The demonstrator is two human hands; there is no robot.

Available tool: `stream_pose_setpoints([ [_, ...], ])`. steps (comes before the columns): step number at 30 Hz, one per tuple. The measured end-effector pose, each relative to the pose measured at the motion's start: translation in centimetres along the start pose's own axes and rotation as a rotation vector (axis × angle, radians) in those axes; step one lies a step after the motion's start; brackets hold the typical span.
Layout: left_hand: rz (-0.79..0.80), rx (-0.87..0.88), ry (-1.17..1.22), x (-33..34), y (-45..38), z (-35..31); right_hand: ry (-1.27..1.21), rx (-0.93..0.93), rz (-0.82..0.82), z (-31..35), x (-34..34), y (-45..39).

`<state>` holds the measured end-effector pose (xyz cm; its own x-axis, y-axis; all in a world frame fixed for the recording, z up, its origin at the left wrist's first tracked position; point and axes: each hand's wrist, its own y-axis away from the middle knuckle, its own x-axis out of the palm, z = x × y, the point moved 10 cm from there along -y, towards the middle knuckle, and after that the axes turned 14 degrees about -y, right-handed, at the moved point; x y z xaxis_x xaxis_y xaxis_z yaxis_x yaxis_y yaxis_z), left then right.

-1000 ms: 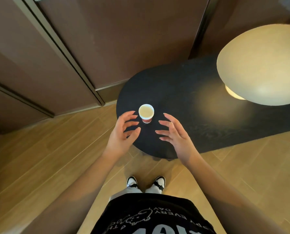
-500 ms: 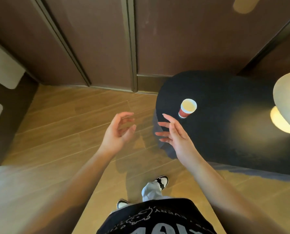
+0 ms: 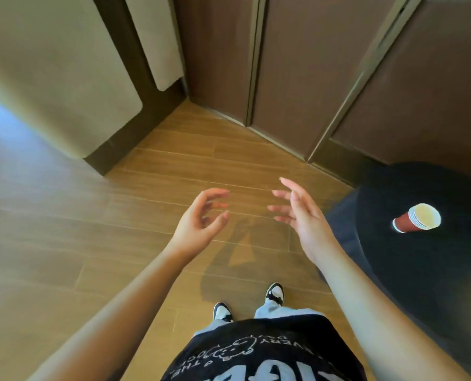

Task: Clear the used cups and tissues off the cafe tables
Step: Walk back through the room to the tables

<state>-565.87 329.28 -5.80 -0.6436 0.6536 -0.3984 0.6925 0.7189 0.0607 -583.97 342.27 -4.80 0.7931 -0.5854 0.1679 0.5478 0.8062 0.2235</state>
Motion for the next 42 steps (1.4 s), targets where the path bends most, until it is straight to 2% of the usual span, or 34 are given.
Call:
stream_pose_setpoints([
  [5,-0.105,-0.042,-0.081,-4.7,3.2,1.5,0.051,0.059,0.19,0.3,6.8,-1.6],
  [9,-0.256,-0.107,-0.084,-8.3,5.4,3.0,0.057,0.099,0.321,0.1,12.1,-3.2],
  [14,-0.438,-0.212,-0.12,-12.0,9.0,4.6,0.101,0.154,0.572,-1.5,19.3,-3.9],
  [22,-0.746,-0.417,-0.095,-14.6,16.8,7.0,0.152,0.267,0.878,-4.3,26.2,-3.3],
  [35,-1.24,-0.606,0.049,-16.8,32.9,7.3,0.211,0.394,1.321,-8.0,38.8,7.1],
  [42,-1.371,-0.655,0.082,-17.7,42.3,10.3,0.277,0.397,1.507,-12.4,46.4,15.4],
])
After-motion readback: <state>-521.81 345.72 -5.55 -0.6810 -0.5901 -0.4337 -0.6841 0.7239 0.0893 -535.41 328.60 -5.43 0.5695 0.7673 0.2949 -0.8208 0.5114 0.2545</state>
